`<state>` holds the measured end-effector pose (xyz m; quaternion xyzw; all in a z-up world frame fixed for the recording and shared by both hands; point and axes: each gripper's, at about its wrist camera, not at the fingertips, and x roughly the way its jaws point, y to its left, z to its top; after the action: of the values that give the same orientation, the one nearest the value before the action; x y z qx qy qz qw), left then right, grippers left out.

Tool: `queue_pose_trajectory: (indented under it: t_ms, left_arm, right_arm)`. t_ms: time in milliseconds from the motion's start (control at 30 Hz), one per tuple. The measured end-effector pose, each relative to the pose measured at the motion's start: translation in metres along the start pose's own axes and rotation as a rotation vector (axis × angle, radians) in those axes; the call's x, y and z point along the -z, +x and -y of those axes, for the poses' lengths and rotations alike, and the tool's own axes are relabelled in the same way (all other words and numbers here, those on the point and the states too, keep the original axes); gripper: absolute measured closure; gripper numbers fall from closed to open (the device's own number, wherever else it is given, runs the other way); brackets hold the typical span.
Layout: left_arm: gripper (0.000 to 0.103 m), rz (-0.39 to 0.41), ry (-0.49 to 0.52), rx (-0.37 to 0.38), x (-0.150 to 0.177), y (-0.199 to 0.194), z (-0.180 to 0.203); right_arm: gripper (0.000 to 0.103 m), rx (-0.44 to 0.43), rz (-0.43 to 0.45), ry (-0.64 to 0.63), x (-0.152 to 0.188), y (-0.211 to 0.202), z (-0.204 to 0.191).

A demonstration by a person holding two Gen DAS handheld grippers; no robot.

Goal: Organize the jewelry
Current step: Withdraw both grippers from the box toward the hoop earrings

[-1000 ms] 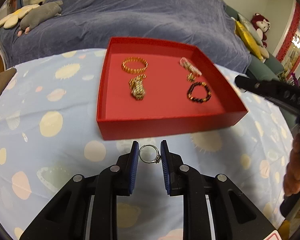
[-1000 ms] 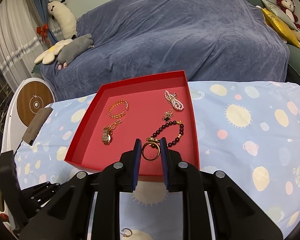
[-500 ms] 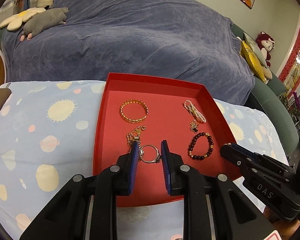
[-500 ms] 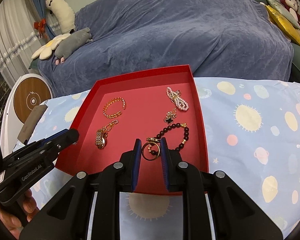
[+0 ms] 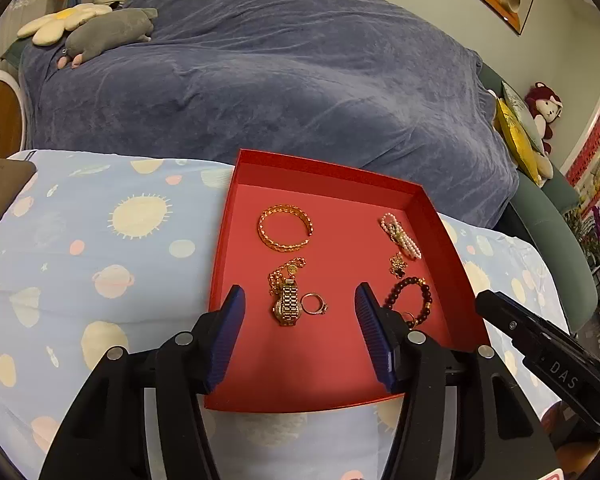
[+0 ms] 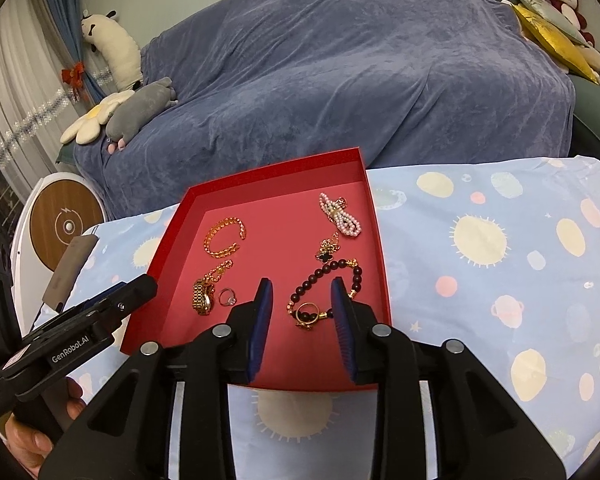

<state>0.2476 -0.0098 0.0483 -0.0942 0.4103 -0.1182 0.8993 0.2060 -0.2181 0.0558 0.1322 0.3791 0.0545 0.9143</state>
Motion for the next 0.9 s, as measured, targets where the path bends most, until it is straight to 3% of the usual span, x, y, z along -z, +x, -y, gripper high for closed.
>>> queue_pose_trajectory:
  t_ms: [433,900]
  left_arm:
    - [0.048,0.035,0.027,-0.035,0.006,-0.018,0.005]
    - [0.044,0.014,0.046,-0.079,0.049,-0.053,-0.015]
  right_arm:
    - [0.072,0.003,0.012,-0.031,0.012,-0.021,-0.004]
    - [0.072,-0.05,-0.127,-0.181,0.103,-0.045,-0.03]
